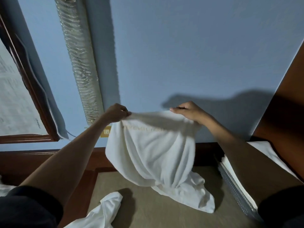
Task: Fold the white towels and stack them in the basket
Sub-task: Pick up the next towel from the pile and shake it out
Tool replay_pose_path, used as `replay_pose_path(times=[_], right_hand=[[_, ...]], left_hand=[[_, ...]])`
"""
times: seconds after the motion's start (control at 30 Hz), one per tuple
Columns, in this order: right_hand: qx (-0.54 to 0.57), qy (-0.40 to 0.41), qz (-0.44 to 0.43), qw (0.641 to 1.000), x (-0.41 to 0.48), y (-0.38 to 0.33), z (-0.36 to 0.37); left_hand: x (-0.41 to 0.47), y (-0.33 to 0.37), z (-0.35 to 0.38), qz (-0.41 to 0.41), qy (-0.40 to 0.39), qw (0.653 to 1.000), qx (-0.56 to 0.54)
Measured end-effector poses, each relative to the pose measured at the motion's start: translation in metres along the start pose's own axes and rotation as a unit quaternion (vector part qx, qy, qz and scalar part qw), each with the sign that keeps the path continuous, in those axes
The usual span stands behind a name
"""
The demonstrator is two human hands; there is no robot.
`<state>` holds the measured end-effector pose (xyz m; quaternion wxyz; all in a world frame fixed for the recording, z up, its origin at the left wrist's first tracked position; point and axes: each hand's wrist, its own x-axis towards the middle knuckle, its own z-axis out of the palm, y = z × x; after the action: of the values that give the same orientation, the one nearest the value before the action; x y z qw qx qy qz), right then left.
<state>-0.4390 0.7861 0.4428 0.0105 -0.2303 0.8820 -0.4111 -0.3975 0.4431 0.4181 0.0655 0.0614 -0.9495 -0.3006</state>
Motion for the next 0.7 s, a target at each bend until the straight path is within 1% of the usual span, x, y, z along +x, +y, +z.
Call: replay_pose_path(times=[0.03, 0.07, 0.1, 0.17, 0.23, 0.27, 0.4, 0.47, 0.5, 0.6, 0.63, 0.7], right_hand=[[-0.008, -0.005, -0.008, 1.0, 0.0, -0.005, -0.001], [-0.008, -0.008, -0.014, 1.0, 0.001, -0.01, -0.001], [-0.004, -0.012, -0.02, 1.0, 0.002, -0.016, -0.002], [0.004, -0.02, -0.034, 0.999, 0.003, -0.023, -0.002], [0.004, -0.033, -0.042, 0.999, 0.004, -0.027, -0.001], [0.002, -0.041, -0.043, 0.998, 0.004, -0.028, -0.001], [0.027, -0.044, -0.041, 0.998, 0.006, -0.025, -0.019], [0.038, -0.054, -0.037, 0.997, 0.005, -0.016, -0.035], [0.043, -0.054, -0.032, 0.997, 0.005, -0.011, -0.043], [0.058, -0.049, -0.018, 0.997, 0.005, 0.007, -0.066], [0.055, -0.047, -0.018, 0.997, 0.006, 0.013, -0.074], [0.044, -0.048, -0.022, 0.998, 0.007, 0.023, -0.085]], left_hand=[[-0.001, 0.003, 0.003, 0.007, -0.064, 0.995, 0.07], [-0.005, 0.011, 0.006, 0.009, -0.126, 0.986, 0.11], [-0.011, 0.022, 0.008, 0.007, -0.176, 0.979, 0.105], [-0.022, 0.049, 0.015, 0.017, -0.231, 0.973, 0.002], [-0.029, 0.075, 0.027, 0.049, -0.264, 0.956, -0.12], [-0.031, 0.085, 0.034, 0.067, -0.27, 0.947, -0.161], [-0.032, 0.11, 0.049, 0.103, -0.23, 0.94, -0.23], [-0.028, 0.117, 0.046, 0.116, -0.217, 0.928, -0.281], [-0.026, 0.121, 0.041, 0.118, -0.198, 0.923, -0.307], [-0.014, 0.127, 0.032, 0.088, -0.098, 0.932, -0.338], [-0.011, 0.128, 0.032, 0.07, -0.059, 0.94, -0.329], [-0.004, 0.124, 0.037, 0.033, 0.006, 0.961, -0.274]])
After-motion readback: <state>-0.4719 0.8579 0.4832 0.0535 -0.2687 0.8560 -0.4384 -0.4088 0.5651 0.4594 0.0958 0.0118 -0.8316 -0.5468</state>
